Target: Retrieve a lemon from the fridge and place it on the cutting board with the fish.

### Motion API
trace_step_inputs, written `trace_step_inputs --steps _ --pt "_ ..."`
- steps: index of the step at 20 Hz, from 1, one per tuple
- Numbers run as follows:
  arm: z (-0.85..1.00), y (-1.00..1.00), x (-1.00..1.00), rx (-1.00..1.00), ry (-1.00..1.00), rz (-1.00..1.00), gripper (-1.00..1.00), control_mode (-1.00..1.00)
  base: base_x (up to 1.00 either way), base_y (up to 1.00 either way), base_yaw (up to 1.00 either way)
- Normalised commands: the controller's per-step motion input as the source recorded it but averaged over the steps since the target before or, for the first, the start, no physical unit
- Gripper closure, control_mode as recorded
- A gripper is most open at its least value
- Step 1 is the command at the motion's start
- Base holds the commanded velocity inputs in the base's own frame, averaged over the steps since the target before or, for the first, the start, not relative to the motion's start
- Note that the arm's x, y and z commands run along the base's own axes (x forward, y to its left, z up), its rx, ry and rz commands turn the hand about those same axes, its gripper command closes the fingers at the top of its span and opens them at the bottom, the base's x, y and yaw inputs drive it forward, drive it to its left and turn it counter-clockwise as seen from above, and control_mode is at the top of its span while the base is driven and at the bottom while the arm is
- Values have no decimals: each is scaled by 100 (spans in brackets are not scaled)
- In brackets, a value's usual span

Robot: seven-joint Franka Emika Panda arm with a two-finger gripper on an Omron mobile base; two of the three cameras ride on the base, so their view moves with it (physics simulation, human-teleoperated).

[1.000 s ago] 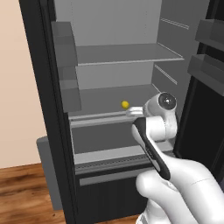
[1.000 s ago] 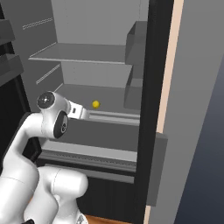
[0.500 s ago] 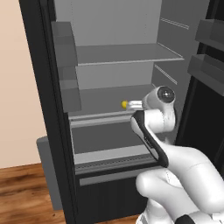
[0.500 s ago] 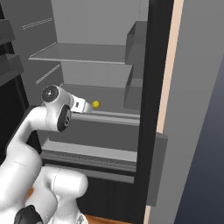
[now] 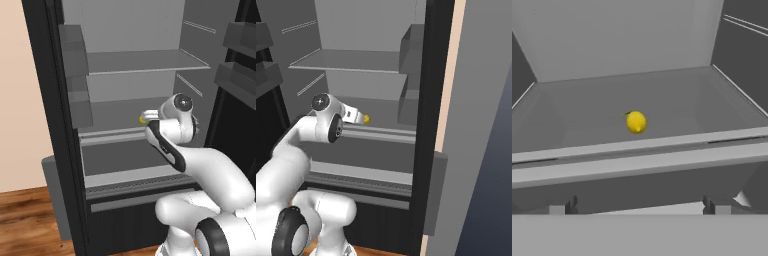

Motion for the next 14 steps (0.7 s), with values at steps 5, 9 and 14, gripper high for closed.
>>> trace_step_inputs --steps 5,9,14 --pt "0 0 52 0 7 0 -100 -100 0 0 0" --pt "-1 0 33 0 13 0 -100 -100 0 0 0" --pt "-16 0 10 0 14 0 -100 -100 0 0 0"
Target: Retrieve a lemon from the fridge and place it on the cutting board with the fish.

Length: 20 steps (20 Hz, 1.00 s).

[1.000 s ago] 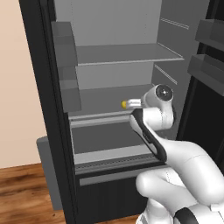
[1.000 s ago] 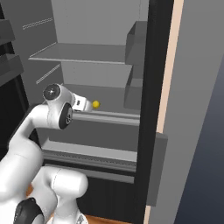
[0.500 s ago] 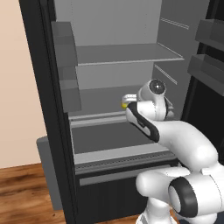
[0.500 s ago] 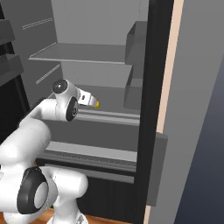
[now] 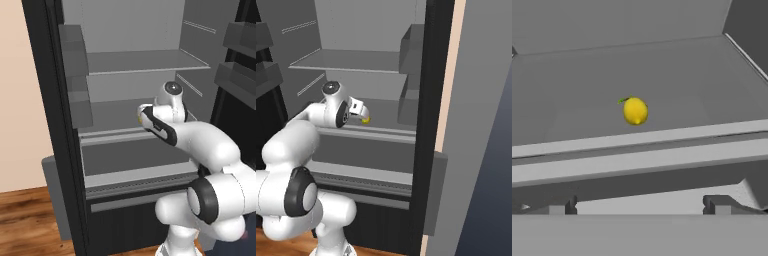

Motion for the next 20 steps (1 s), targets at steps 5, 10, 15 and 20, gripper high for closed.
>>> trace_step_inputs --steps 5,10,15,20 --pt "-23 0 10 0 12 0 -100 -100 0 0 0" --pt "-17 0 18 0 6 0 -100 -100 0 0 0" --pt "-5 0 28 0 2 0 -100 -100 0 0 0" --pt "-12 0 24 0 3 0 -100 -100 0 0 0"
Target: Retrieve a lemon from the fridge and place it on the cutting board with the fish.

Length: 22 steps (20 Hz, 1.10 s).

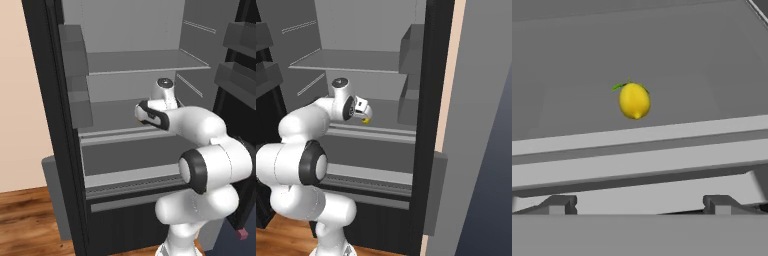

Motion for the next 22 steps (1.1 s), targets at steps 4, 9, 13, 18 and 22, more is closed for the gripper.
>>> trace_step_inputs --steps 4,9,13,18,22 --pt "-21 0 24 0 4 0 -100 -100 0 0 0" --pt "-19 0 25 0 4 0 -100 -100 0 0 0" --pt "-17 0 26 0 3 0 -100 -100 0 0 0" --pt "-12 0 31 0 1 0 -100 -100 0 0 0" --pt "-5 0 29 0 0 0 -100 -100 0 0 0"
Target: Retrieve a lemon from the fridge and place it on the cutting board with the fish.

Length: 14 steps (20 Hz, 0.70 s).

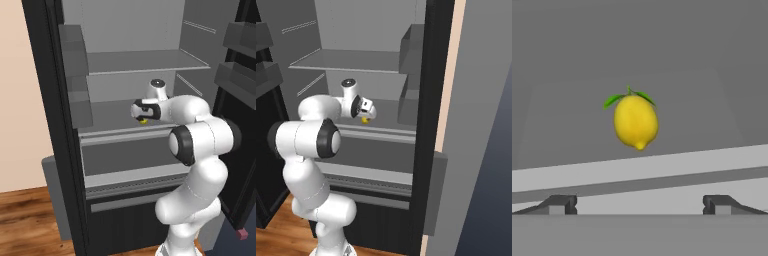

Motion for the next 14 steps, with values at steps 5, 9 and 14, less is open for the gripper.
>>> trace_step_inputs --steps 5,9,14 --pt "-7 0 29 0 2 0 -100 -100 0 0 0" --pt "-15 0 31 0 4 0 -100 -100 0 0 0" --pt "-17 0 36 0 3 0 -100 -100 0 0 0"
